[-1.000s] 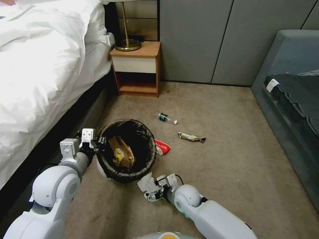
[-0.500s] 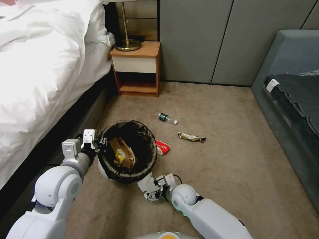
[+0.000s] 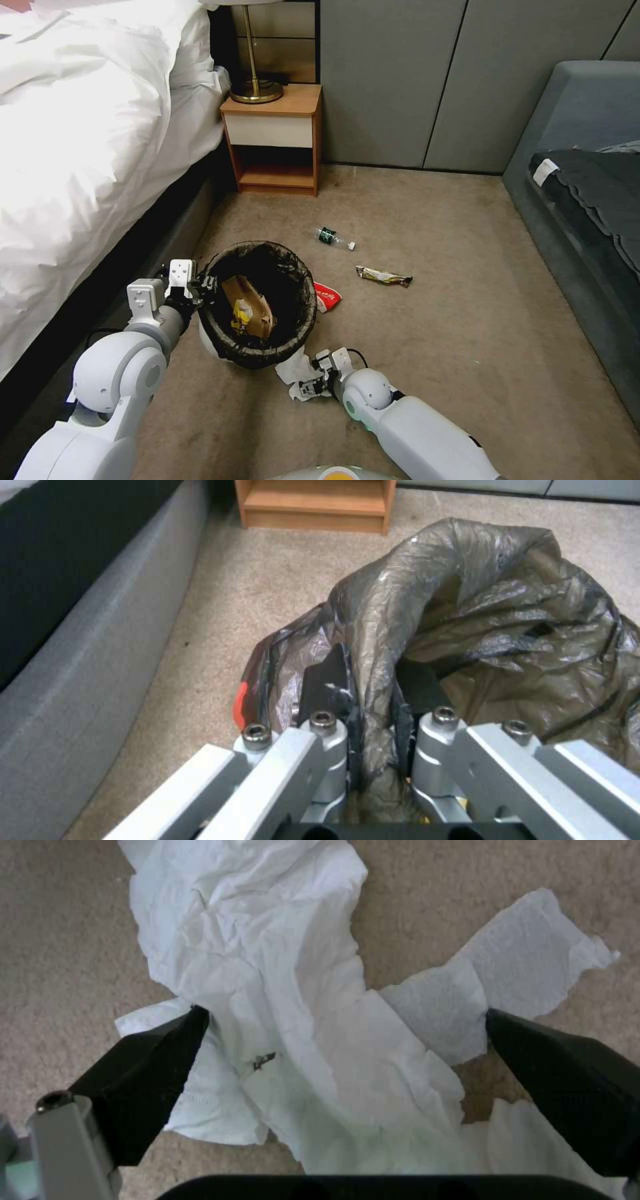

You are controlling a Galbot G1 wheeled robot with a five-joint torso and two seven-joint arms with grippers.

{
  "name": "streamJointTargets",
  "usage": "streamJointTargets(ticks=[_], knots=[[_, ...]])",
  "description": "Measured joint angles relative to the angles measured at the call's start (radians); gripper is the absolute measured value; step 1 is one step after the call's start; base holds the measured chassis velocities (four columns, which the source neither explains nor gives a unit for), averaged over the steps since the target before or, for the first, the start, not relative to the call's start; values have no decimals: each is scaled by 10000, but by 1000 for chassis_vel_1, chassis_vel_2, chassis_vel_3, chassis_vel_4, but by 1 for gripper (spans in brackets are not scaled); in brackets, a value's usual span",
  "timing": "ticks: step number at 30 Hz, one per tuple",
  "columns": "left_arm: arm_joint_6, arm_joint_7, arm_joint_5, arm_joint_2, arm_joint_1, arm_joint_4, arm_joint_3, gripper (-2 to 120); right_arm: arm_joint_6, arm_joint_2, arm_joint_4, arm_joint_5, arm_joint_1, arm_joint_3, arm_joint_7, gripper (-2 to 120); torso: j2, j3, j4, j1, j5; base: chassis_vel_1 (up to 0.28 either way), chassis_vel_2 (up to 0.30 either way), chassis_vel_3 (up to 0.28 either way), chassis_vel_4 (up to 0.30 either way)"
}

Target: Pick up the trash bin, then pick up the garbage from the floor and place it into the trash bin.

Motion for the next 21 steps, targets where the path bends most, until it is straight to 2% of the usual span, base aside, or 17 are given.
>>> streamJointTargets(ticks=[21], knots=[[0, 5, 23, -31, -114, 104, 97, 6, -64, -117, 150, -58, -196, -95, 227, 98, -4, 4, 11, 2, 11, 0, 0, 0, 0]])
